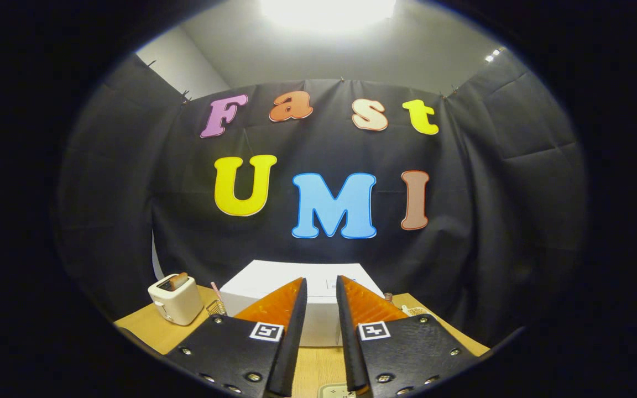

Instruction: Open the microwave, put the food inside, and close the microwave door.

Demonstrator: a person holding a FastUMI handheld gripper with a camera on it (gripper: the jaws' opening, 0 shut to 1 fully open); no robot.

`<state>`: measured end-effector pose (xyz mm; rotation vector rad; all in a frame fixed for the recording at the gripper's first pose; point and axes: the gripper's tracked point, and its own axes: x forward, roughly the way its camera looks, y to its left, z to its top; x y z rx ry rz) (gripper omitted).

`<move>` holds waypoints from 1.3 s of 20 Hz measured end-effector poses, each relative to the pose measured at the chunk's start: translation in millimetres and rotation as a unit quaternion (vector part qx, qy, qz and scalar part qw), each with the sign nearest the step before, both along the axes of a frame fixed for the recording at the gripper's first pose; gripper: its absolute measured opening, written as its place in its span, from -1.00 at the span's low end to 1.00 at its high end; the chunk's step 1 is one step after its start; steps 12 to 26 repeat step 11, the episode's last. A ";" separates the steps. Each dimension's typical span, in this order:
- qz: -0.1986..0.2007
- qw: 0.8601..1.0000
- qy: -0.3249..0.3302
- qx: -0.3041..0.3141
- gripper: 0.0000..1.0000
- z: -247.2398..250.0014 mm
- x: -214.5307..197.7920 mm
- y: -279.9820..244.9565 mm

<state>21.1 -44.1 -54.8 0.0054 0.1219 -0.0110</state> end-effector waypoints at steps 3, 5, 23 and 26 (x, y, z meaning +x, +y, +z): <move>-0.021 1.000 -0.012 -0.015 0.56 14.0 8.6 -4.2; -0.030 0.999 -0.015 -0.018 0.92 18.0 18.9 -4.4; -0.027 1.000 0.006 0.008 0.92 4.7 23.6 3.3; -0.027 1.000 0.006 0.008 0.92 4.7 23.6 3.3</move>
